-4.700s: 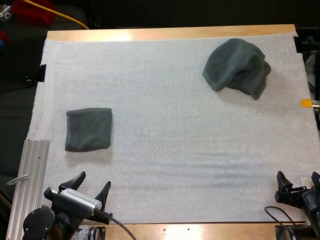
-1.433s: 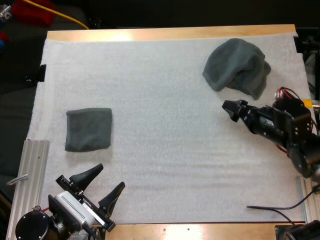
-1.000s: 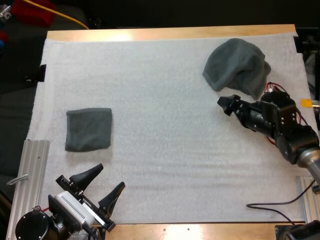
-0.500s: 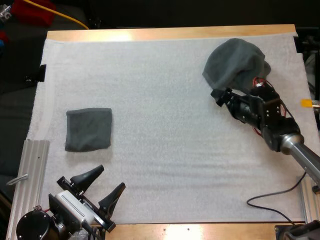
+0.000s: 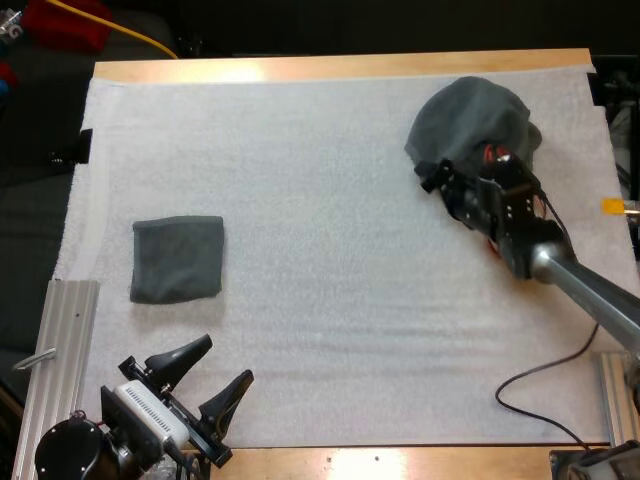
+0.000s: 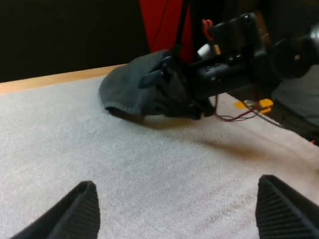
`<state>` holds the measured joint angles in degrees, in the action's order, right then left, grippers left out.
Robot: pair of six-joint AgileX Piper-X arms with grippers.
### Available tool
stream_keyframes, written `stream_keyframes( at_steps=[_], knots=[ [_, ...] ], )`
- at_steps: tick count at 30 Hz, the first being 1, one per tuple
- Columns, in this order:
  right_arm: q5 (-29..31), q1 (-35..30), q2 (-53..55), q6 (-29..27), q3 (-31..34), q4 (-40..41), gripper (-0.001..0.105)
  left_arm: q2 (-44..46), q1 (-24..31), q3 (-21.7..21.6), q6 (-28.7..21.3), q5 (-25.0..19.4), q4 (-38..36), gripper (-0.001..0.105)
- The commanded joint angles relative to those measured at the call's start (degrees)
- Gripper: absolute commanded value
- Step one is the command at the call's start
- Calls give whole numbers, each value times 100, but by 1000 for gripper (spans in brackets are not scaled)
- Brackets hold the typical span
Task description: Pick towel from pile, fold and stack
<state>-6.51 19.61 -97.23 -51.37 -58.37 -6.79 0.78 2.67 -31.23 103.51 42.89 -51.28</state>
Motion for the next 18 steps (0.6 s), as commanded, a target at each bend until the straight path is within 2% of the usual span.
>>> stream_keyframes(
  at_steps=[1,8,14,18],
  knots=[
    [22,-9,-107,-19,-177,-73,85,791,-12,-5,92,68,-3,64],
    [130,-154,-705,2,-664,-72,85,791,-12,-5,163,190,-3,64],
    [177,-464,-899,105,-682,-92,85,791,-12,-5,163,190,-3,64],
    [-9,-583,-1028,106,-682,-247,85,791,-12,-5,163,190,-3,64]
  ],
)
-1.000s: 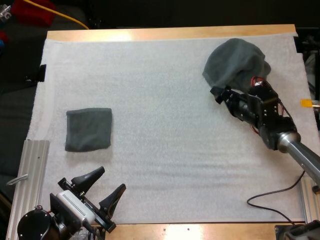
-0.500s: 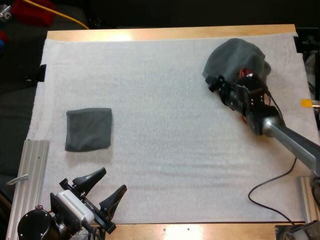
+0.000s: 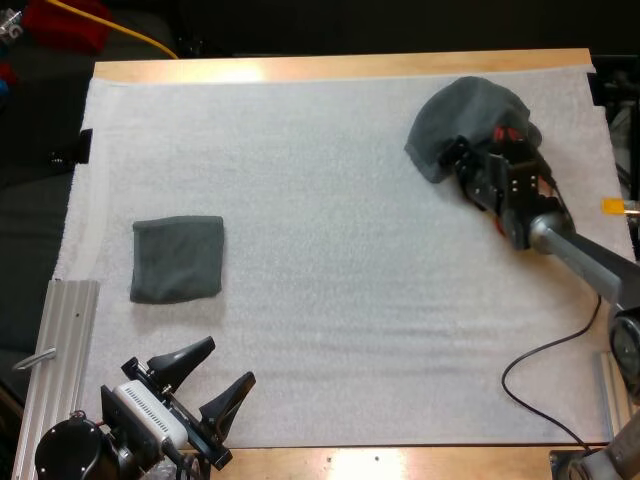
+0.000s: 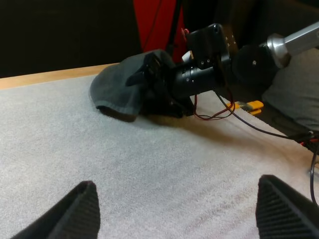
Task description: Pick towel from pile, fold and stack
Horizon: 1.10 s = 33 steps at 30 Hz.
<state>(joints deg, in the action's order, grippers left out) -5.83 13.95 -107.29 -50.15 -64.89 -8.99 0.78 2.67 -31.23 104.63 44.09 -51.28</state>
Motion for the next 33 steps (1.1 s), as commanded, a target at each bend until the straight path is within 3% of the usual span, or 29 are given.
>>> stream_keyframes(
  at_steps=[1,15,20,27,32,33],
  knots=[
    [-200,-35,-74,-16,-29,-143,85,791,-12,-5,51,70,-3,64],
    [-985,-34,-441,197,-29,-665,83,791,-12,-5,51,27,-3,64],
    [-1036,-34,-441,283,-29,-668,59,791,-12,-5,97,27,-3,64],
    [-1115,-34,-470,283,-29,-668,51,791,-12,-5,97,-96,-3,64],
    [-1247,-34,-595,374,-37,-668,18,791,-12,-5,97,-95,-3,64],
    [-1265,-34,-611,382,-37,-668,15,791,-12,-5,97,-95,-3,64]
  ],
)
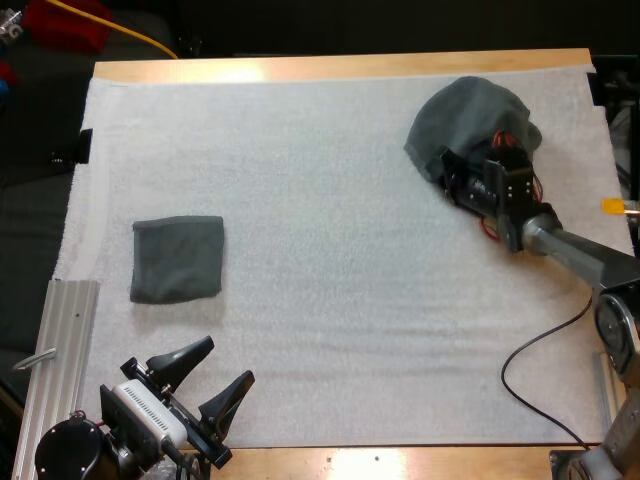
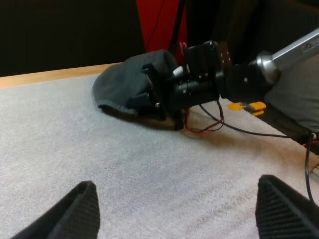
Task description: Pick towel from pile, fold and stack
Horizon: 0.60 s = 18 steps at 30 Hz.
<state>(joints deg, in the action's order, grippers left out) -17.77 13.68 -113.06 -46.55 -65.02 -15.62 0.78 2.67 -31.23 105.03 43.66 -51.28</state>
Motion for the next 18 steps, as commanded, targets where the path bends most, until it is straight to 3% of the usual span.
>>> stream_keyframes(
  at_steps=[1,4,14,18],
  knots=[
    [-120,-8,-56,35,-24,-5,9,791,-12,-5,57,-53,-3,64],
    [-273,-8,-67,18,-24,-5,0,791,-12,-5,57,-64,-23,64],
    [-1341,13,372,-203,-24,-249,1,791,-12,-5,57,-64,-28,64],
    [-1448,26,867,-398,-24,-215,1,791,-12,-5,57,-64,-28,64]
  ],
)
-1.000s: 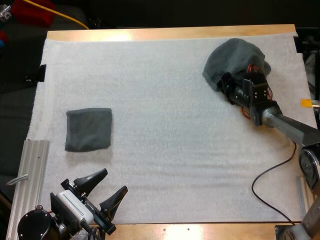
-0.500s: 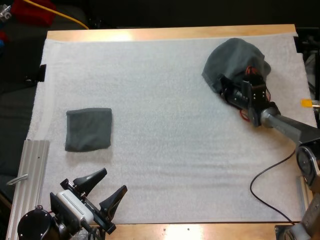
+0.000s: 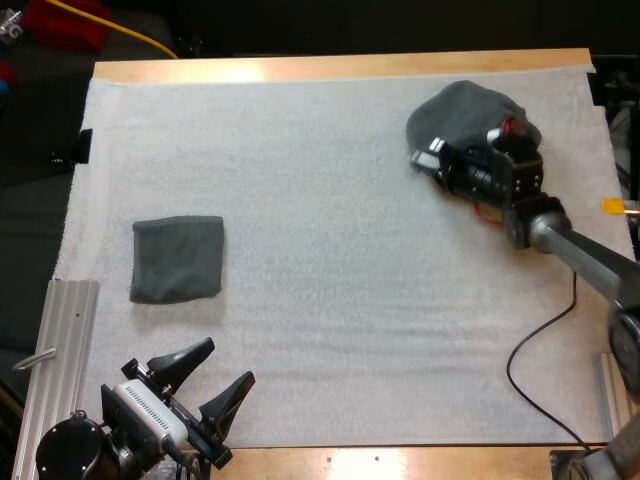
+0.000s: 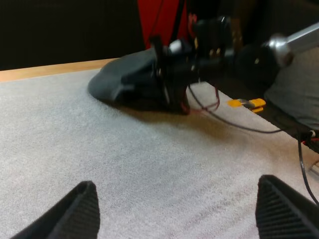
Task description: Pick towel from pile, fold and stack
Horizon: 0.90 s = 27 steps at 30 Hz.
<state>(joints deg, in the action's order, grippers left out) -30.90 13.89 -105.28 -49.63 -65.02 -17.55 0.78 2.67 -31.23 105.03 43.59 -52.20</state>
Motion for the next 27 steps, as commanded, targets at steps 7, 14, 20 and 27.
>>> stream_keyframes(
  at_steps=[7,14,20,27],
  knots=[
    [137,6,1017,-194,-47,190,1,791,-12,-5,57,-57,64,64],
    [108,68,1587,-790,-297,1336,1,791,-12,-5,57,-57,64,64],
    [-138,174,2076,-1308,-572,2419,1,791,-12,-5,57,-57,64,64],
    [-124,500,2512,-2020,-693,3726,1,791,-12,-5,152,-57,64,64]
  ],
)
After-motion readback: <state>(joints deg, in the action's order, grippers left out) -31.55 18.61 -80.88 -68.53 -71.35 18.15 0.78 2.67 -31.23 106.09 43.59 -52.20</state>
